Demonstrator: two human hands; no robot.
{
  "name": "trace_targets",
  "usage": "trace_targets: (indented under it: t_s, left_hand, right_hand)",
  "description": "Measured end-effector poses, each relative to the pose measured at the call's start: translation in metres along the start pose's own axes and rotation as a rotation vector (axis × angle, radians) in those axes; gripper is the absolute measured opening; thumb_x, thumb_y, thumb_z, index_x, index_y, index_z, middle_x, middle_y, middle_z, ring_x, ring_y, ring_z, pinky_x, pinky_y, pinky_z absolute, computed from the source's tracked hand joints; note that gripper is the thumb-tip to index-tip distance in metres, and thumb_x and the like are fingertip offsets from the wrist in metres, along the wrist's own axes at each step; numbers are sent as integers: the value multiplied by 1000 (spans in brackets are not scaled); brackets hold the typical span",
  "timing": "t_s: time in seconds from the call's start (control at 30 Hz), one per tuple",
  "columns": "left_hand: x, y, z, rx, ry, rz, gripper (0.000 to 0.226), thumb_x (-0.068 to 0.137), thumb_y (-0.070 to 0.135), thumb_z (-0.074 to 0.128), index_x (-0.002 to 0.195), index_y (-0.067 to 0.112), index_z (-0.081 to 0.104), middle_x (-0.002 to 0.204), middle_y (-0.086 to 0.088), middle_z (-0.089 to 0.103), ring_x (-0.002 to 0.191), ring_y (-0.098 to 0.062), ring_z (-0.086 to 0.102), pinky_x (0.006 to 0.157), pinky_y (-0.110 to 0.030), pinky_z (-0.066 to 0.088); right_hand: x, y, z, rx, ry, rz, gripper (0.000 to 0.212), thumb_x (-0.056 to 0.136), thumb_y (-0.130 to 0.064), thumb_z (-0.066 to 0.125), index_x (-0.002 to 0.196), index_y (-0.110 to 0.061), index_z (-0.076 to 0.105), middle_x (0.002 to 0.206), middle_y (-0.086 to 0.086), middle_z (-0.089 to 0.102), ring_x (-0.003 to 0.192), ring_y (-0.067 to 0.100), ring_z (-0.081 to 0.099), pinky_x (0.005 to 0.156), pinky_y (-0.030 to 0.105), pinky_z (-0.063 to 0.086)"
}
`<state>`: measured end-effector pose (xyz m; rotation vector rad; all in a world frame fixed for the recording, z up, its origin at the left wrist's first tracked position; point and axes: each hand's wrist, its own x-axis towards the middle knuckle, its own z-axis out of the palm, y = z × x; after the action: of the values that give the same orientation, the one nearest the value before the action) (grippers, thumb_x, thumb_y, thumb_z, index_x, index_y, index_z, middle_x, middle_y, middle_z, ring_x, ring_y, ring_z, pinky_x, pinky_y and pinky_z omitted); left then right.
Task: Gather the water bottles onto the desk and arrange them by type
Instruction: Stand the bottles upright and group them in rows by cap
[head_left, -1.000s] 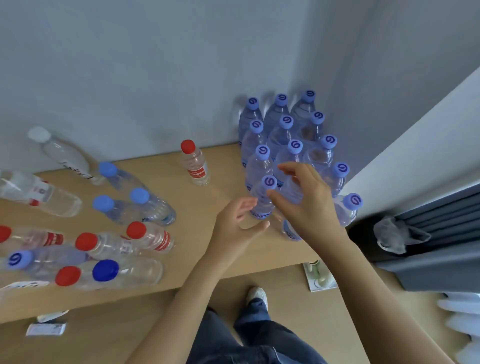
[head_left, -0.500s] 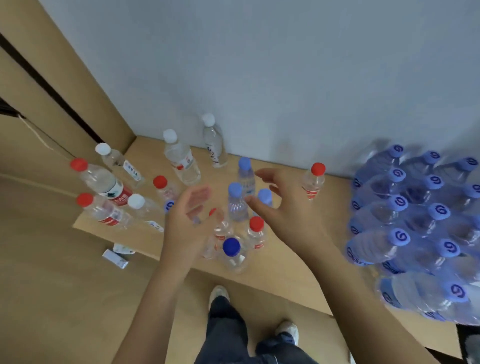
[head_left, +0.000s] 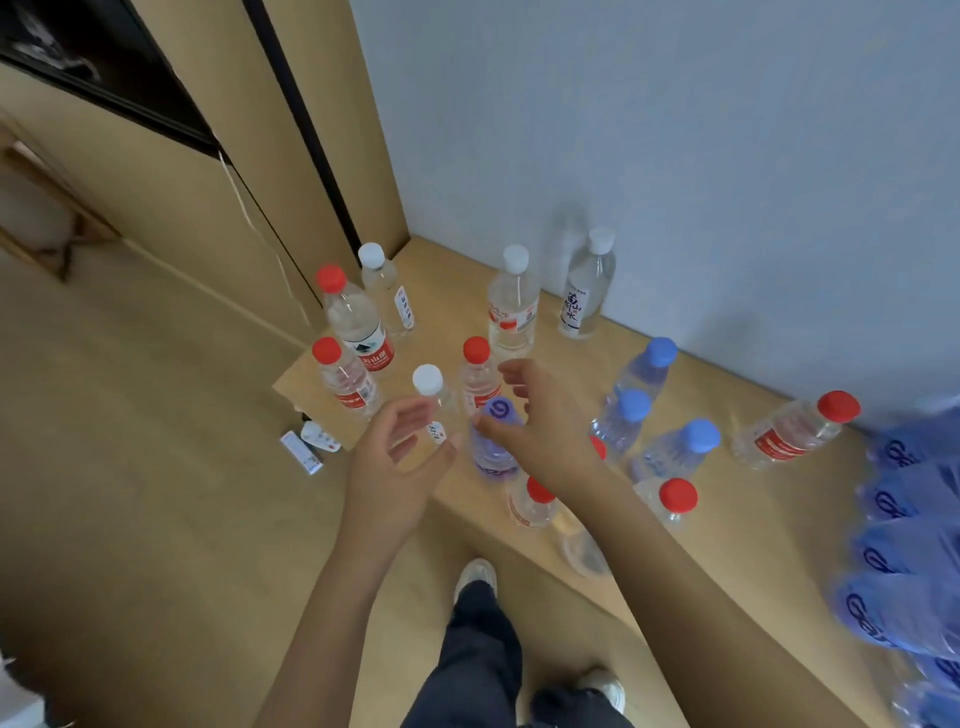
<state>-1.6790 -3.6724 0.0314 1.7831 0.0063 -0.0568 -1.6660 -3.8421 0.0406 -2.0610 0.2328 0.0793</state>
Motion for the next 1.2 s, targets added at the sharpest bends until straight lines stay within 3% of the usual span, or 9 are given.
trace_targets:
  t_s: [0.27,0.47,0.63,0.7,0.8,0.87,1.0,1.13,1.2]
  left_hand:
    - [12,-22,-4,26,-59,-46,42,80,12,80,108,39,62,109,24,67,112,3,60,94,-16,46]
    - [16,-33,3,52,-129,-62,44,79,12,82,109,37,61,108,25,66,111,4,60,94,-9,45]
    - [17,-34,15,119,-175,-48,56,76,12,83,117,39,56,120,19,63,116,3,57,99,-14,46]
    - [17,-31,22,140,-189,-28,65,74,17,85,121,45,50,124,23,59,119,4,55,98,-14,44]
    - [17,-19,36,131,-214,41,73,71,24,88,121,56,45,120,30,59,117,8,55,91,-7,43]
    - [19,-7,49,95,-224,108,74,67,35,85,127,51,46,121,25,61,117,2,58,92,-10,45]
    - [22,14,83,99,-188,189,106,61,67,78,140,7,42,129,-3,59,123,-15,57,102,-28,48]
    - [23,50,112,50,-69,232,101,60,52,84,142,46,25,124,29,51,115,16,50,87,0,40]
    - [26,66,123,12,-21,343,83,65,37,83,131,52,35,114,27,58,110,9,58,81,-3,44]
  right_hand:
    - [40,17,14,-297,-269,164,48,78,-20,78,120,-14,56,107,2,60,91,15,52,74,25,37]
    - [47,27,18,-211,-321,122,21,74,-14,80,77,-14,59,76,-3,58,71,14,49,62,24,40]
    - [44,20,11,-134,-321,86,25,75,-16,81,73,-6,59,65,-2,52,55,5,42,52,11,35]
    - [42,10,1,-111,-308,69,20,77,-20,81,79,-14,62,71,-2,58,60,3,48,60,11,41]
    - [37,-16,-26,-114,-306,63,18,82,-23,77,92,-20,64,91,1,64,81,14,57,79,28,50]
    - [34,-39,-47,-119,-266,32,19,83,-23,75,78,-17,58,75,0,55,68,14,49,67,30,46]
    - [23,-87,-90,-224,-72,8,53,79,-40,77,57,-19,33,56,-5,35,49,10,32,49,20,28]
    - [10,-120,-128,-317,112,-13,60,76,-51,75,59,-19,27,52,-6,30,45,13,31,45,23,27]
    - [5,-128,-145,-340,177,-31,62,75,-56,74,59,-18,28,52,-5,32,46,13,32,47,26,27]
